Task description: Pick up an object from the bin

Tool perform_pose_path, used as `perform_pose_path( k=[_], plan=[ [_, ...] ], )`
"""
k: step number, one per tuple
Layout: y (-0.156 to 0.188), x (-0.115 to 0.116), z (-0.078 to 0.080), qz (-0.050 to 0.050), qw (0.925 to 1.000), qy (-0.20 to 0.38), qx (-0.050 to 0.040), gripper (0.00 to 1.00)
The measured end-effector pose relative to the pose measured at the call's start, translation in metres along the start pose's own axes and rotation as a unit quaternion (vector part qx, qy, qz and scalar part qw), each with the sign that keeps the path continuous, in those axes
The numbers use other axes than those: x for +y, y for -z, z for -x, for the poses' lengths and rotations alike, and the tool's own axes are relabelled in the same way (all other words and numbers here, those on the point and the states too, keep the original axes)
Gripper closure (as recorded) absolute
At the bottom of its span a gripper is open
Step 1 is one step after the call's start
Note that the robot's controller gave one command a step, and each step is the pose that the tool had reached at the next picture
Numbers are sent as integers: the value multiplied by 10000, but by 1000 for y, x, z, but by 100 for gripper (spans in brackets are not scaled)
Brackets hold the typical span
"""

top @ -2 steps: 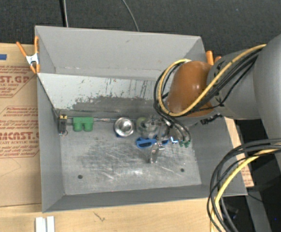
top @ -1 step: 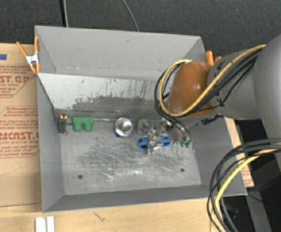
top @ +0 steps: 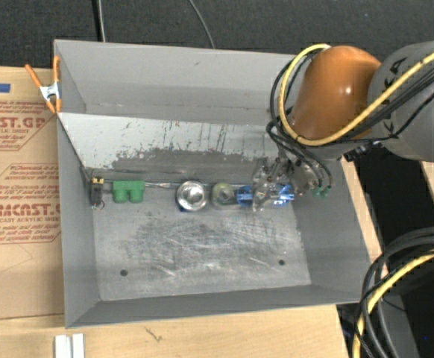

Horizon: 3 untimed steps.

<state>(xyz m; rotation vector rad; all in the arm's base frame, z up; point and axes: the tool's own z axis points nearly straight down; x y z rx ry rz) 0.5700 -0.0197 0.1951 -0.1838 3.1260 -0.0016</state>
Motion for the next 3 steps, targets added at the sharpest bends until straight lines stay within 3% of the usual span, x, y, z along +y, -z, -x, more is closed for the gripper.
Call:
perform_pose_path(
  k=[1,2,3],
  plan=[
    [-5,0,-2,8,10000,2,37,0],
    [-124,-44,-1,7,9919,-1271,9,0],
    [-117,-44,3,0,9921,-1253,-35,100]
  ],
)
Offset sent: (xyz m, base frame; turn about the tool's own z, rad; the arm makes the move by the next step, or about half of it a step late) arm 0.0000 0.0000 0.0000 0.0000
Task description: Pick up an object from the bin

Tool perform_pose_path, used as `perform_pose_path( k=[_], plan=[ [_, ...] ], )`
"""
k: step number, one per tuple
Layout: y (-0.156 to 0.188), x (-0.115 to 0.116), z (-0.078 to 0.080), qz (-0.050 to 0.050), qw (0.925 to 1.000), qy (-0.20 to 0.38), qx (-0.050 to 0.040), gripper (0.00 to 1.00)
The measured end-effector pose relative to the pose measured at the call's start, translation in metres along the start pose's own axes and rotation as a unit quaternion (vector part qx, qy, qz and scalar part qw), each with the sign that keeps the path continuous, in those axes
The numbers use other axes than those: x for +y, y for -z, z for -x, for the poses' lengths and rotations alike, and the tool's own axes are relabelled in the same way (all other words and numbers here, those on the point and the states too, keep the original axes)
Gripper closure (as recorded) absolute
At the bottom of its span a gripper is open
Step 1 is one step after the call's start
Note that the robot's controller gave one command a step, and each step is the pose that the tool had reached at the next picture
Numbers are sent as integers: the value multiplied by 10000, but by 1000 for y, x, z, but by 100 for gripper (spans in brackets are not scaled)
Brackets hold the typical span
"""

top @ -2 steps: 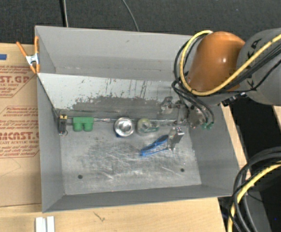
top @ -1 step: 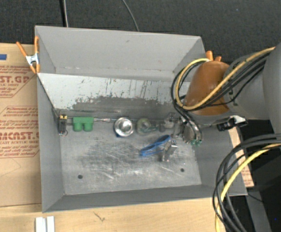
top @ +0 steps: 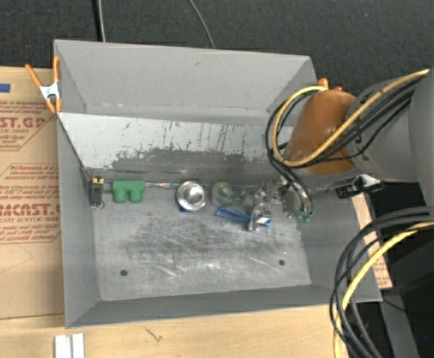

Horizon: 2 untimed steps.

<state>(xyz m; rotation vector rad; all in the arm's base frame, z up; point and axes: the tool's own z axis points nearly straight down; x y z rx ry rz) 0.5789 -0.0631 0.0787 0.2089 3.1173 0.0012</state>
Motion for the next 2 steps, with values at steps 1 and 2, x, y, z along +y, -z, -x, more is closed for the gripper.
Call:
perform_pose_path(
  k=[1,2],
  plan=[
    [4,6,-42,-3,9941,1084,40,100],
    [132,9,-38,-3,9928,1199,34,100]
  ],
)
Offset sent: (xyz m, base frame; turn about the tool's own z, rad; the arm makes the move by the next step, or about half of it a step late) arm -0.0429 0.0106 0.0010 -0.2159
